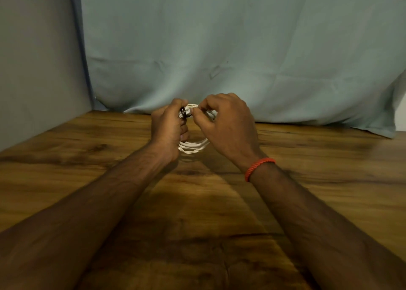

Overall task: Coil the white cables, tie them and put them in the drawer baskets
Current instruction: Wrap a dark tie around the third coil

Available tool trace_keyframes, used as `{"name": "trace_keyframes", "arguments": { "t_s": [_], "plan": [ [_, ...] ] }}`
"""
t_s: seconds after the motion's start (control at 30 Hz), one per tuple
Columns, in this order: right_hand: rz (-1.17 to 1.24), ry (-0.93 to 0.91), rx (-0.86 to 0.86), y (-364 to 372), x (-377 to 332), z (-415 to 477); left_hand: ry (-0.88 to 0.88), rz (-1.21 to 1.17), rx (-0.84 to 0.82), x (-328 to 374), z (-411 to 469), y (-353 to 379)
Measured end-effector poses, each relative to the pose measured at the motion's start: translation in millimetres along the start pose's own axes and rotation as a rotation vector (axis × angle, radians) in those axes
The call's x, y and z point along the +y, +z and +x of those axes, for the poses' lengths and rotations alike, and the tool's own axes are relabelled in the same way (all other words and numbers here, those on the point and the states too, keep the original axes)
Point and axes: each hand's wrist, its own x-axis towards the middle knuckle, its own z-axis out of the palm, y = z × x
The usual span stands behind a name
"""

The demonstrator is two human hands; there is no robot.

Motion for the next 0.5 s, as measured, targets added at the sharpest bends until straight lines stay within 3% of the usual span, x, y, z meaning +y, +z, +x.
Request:
{"name": "trace_keyframes", "arguments": {
  "t_s": [0.3,0.5],
  "plan": [
    [0.016,-0.064,0.233,2.6,2.8,-1.1,-0.019,-0.120,-0.118,0.4,1.4,-2.7],
    [0.103,-0.172,0.271,1.8,2.3,0.8,-0.042,-0.197,-0.187,-4.1,5.4,-4.5]
  ]
}}
